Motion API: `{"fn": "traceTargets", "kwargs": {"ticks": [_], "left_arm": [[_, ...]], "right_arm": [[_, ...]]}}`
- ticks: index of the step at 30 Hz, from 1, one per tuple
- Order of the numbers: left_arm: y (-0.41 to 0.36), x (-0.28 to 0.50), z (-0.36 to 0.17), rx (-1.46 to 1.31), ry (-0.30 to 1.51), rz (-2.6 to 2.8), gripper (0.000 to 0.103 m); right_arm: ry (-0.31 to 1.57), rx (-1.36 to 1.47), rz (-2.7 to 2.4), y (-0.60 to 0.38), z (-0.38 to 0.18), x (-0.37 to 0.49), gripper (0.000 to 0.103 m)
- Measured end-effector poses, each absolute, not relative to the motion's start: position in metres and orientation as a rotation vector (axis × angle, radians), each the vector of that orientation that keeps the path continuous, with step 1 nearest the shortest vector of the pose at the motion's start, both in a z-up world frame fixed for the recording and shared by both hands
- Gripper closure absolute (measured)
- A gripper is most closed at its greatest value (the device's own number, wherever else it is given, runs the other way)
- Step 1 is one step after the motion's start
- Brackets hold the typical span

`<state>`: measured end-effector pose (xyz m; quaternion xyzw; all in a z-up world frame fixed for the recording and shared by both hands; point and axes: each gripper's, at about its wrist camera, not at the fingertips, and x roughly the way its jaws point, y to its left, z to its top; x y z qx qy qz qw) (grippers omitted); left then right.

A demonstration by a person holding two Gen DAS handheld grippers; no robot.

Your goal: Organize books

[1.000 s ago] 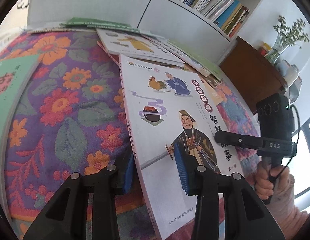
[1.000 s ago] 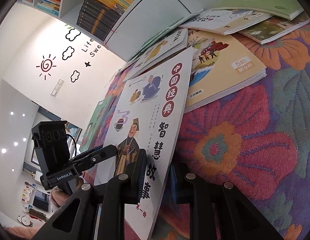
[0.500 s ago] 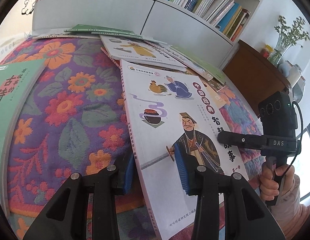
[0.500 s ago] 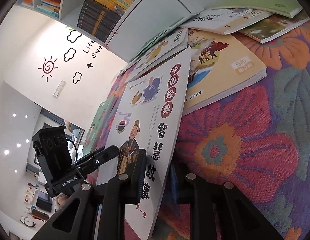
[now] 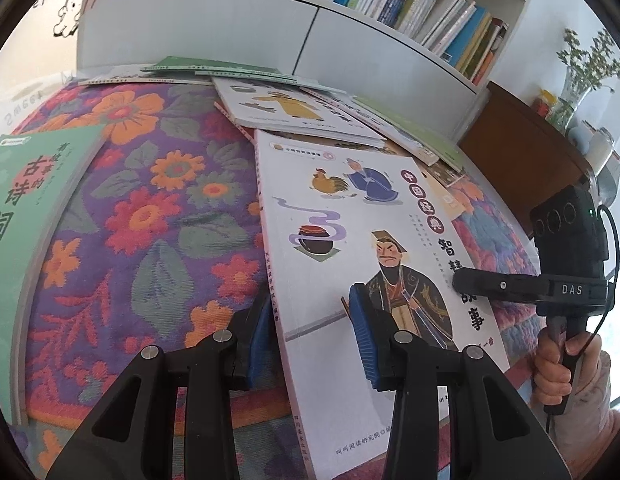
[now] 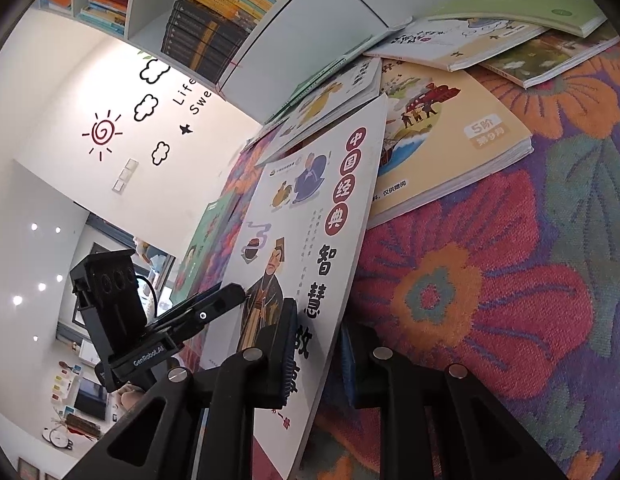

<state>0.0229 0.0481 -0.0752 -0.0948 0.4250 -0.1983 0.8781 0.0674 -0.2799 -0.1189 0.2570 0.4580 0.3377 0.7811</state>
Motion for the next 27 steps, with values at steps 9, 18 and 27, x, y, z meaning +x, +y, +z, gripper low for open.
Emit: {"fn": "traceTargets", "kwargs": {"ticks": [9, 18, 27], "left_arm": [[0.0496, 0.0228, -0.0742, -0.199, 0.886, -0.412, 0.065], [0.0515, 0.0216, -0.0733, -0.200, 0.881, -0.386, 0.065], [0.0544, 0.0196, -0.0728, -0.212, 0.880, -0.377, 0.065]], "right_arm": [[0.989, 0.564, 0.730, -0.2815, -0.1208, 0.0657, 0.084], [0.995, 0.574, 0.748, -0.2837, -0.1229, 0.0685, 0.084], [0.993, 0.558, 0.742, -0.2819, -0.1218, 0.0687, 0.084]]}}
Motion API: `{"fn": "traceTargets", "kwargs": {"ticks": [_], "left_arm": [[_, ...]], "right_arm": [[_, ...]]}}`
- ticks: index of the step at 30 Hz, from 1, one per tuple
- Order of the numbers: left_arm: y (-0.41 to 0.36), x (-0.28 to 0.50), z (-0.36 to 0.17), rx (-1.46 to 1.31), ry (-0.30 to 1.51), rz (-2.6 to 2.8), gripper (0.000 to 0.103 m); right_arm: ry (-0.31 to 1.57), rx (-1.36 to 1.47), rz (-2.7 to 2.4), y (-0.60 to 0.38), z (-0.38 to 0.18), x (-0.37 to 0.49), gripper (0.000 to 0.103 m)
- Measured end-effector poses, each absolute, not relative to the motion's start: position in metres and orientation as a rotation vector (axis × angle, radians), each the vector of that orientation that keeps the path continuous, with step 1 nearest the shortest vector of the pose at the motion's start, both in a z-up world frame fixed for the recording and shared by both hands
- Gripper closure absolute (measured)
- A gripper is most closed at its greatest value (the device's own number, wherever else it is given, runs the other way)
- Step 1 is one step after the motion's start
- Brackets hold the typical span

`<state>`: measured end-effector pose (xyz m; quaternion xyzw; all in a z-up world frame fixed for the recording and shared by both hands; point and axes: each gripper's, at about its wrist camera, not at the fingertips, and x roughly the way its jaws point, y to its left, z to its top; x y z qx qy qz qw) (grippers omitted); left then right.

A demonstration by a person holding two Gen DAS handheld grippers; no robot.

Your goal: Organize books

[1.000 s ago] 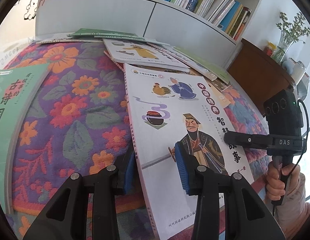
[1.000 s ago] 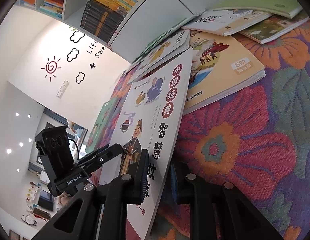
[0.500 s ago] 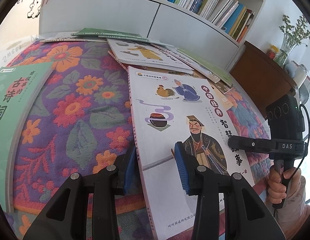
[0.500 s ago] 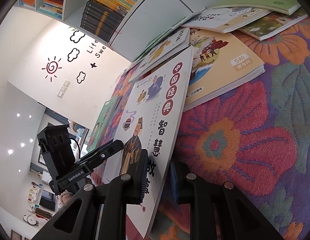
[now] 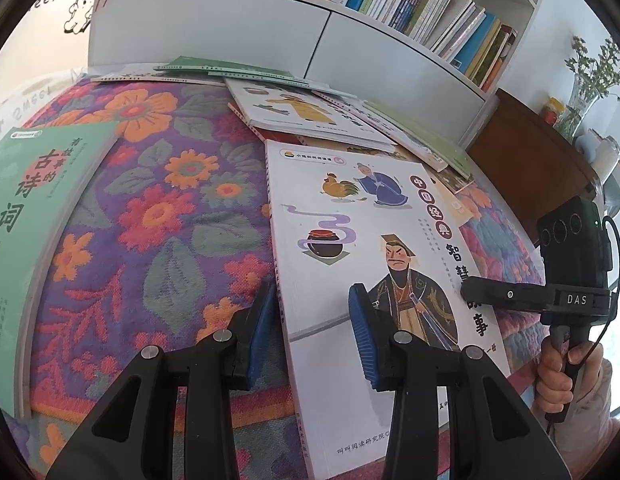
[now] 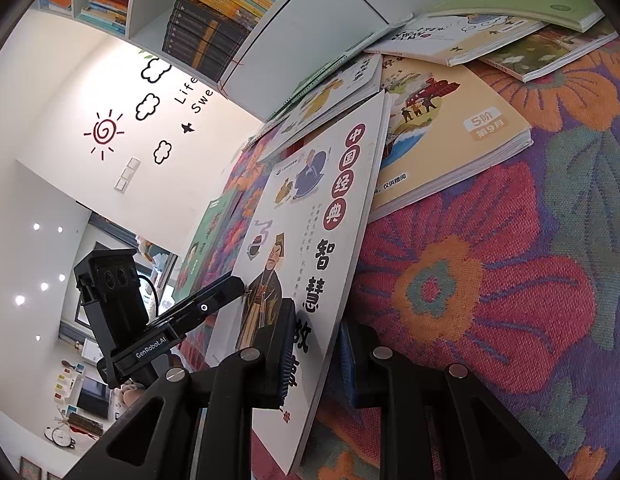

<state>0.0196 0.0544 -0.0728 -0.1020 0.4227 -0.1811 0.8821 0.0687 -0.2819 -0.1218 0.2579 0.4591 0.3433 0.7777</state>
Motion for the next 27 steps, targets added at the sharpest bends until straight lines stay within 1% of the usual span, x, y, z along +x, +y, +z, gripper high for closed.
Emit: {"fn": "traceTargets", "kwargs": {"ticks": [27], "left_arm": [[0.051, 0.020, -0.074, -0.195, 0.882, -0.368, 0.065]], "right_arm": [[0.979, 0.514, 0.702, -0.271, -0.118, 0.065, 0.084]]}}
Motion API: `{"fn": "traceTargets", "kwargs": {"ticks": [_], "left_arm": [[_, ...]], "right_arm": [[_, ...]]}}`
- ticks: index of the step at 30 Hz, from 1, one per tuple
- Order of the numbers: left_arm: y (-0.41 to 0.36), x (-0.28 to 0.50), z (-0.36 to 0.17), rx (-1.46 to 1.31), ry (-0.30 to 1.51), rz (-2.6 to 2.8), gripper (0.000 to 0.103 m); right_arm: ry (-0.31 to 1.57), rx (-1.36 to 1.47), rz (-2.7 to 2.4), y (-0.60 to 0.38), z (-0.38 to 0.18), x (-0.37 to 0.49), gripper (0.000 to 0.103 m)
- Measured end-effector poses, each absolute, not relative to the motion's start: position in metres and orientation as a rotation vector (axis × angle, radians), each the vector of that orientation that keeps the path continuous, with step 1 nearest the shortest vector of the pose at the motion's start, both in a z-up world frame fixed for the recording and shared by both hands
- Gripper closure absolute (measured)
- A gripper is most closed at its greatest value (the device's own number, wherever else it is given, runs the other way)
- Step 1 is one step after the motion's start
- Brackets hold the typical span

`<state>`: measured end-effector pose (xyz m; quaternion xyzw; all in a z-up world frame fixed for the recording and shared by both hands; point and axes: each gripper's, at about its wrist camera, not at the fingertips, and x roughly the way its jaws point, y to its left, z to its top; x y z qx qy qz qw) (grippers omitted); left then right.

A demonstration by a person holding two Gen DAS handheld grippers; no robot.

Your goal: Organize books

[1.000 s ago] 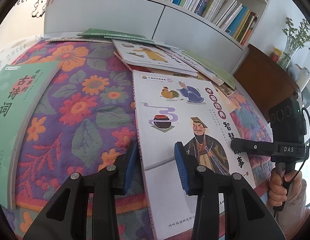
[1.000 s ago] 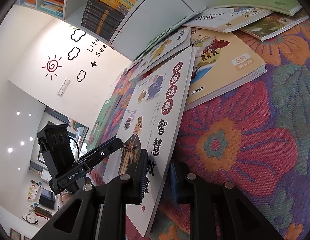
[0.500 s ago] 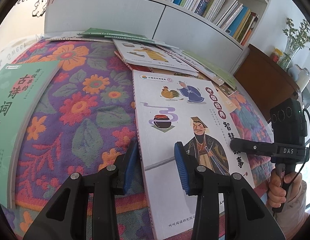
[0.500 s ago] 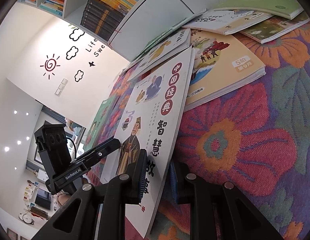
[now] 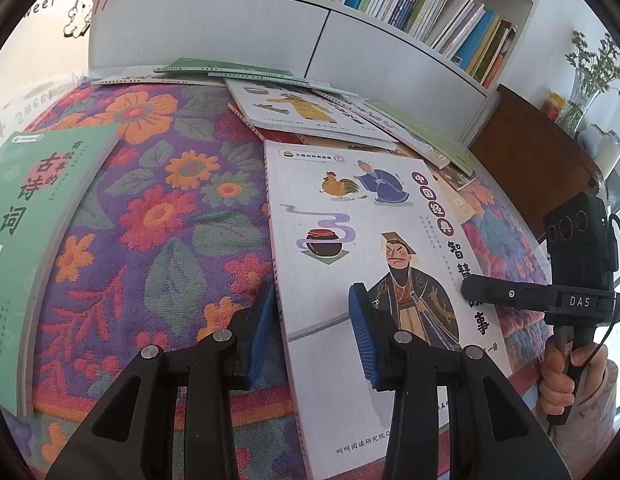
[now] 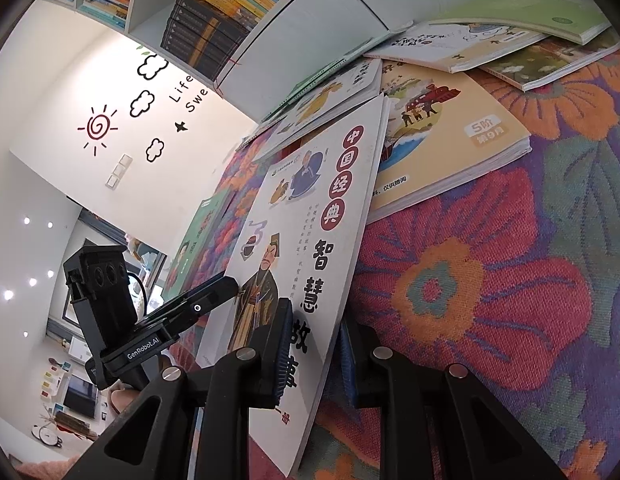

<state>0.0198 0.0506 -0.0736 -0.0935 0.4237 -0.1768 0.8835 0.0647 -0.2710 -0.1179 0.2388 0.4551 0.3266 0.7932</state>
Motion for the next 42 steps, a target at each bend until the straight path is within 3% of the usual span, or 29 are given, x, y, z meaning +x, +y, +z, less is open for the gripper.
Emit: {"fn": "traceTargets", "kwargs": {"ticks": [31, 42], "left_arm": [[0.043, -0.004, -0.058, -0.046, 0.897, -0.545, 0.064], [0.056, -0.038, -0.024, -0.095, 0.772, -0.645, 0.064]], "right_arm": [[0.878, 0.217, 0.628, -0.219, -0.069, -0.002, 0.080], [0.858, 0.252, 0.641, -0.206, -0.052, -0.015, 0.082]]}}
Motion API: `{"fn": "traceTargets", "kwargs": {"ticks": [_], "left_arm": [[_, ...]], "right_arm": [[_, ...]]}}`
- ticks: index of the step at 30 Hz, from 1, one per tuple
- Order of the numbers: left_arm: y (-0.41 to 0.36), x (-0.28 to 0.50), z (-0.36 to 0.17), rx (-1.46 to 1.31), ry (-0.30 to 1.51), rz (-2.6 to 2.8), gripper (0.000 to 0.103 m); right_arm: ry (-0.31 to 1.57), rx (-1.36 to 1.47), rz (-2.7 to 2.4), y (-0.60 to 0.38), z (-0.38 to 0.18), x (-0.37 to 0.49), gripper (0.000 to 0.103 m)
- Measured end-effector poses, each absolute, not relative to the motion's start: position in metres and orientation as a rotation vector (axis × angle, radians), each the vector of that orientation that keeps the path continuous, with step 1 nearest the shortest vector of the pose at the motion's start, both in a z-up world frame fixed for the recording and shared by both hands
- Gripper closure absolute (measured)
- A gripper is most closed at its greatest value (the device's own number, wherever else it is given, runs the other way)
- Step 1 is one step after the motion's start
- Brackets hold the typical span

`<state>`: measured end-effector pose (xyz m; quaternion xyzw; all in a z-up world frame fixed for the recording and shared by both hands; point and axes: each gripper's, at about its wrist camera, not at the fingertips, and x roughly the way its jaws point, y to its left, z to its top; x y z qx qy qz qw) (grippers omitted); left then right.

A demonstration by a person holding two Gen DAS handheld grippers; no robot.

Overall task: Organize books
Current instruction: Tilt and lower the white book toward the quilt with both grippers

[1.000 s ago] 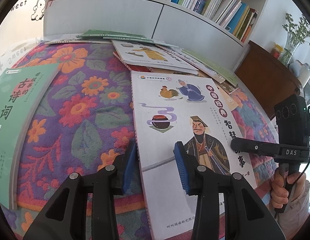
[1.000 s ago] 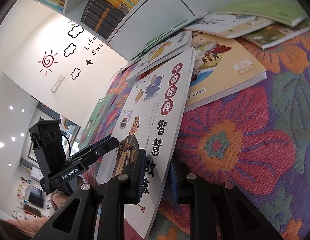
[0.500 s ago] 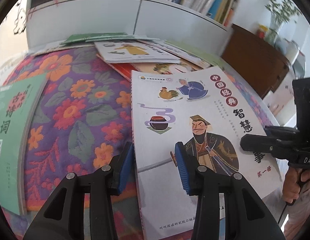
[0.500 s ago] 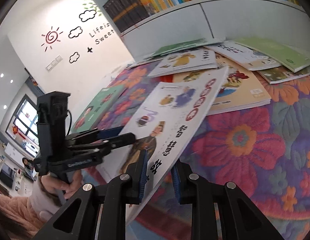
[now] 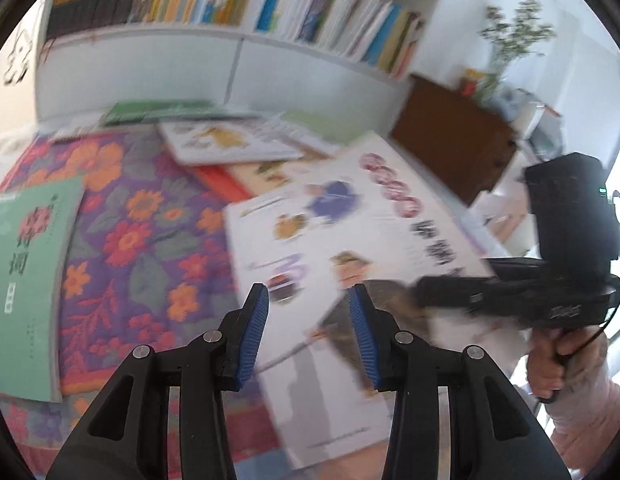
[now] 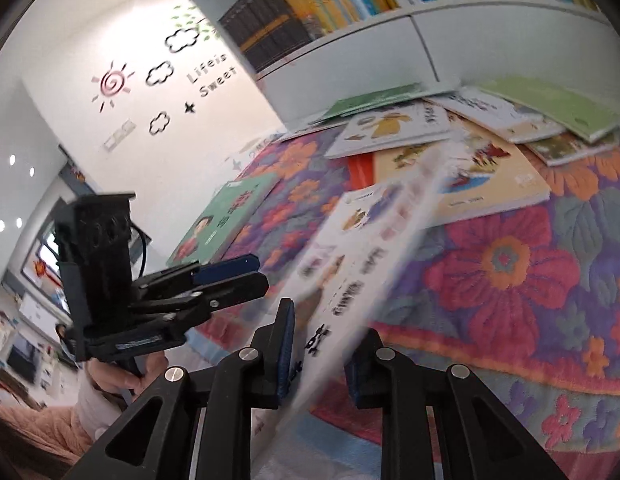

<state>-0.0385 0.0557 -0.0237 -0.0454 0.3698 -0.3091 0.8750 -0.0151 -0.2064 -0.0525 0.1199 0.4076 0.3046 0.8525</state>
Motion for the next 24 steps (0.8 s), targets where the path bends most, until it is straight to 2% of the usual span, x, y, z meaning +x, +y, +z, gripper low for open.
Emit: {"fn": "traceTargets", "kwargs": {"ticks": [2, 6, 9, 12, 24], "left_arm": [[0.049, -0.049, -0.017, -0.024, 0.736, -0.609, 0.064], [0.055, -0.046, -0.025, -0.005, 0.788, -0.535, 0.063], [0.073, -0.026, -0.037, -0.075, 0.893, -0.496, 0.060], [0.087, 0.000, -0.060, -0.144, 1.076, -0.453, 0.059], [0.075, 0.027, -0.067, -0.184, 1.095, -0.499, 0.055]], "right_arm": [[0.845, 0.203, 0.636, -0.196, -0.047, -0.020, 0.082], [0.938, 0.219, 0.566, -0.196, -0.063, -0.012, 0.082], [0.995, 0.368, 0.559, -0.220, -0.091, -0.002, 0.082], [1.021, 0.514, 0.557, -0.243, -0.108, 0.004, 0.082], [1.084, 0.578, 0.659, -0.247, -0.121, 0.046, 0.079]]}}
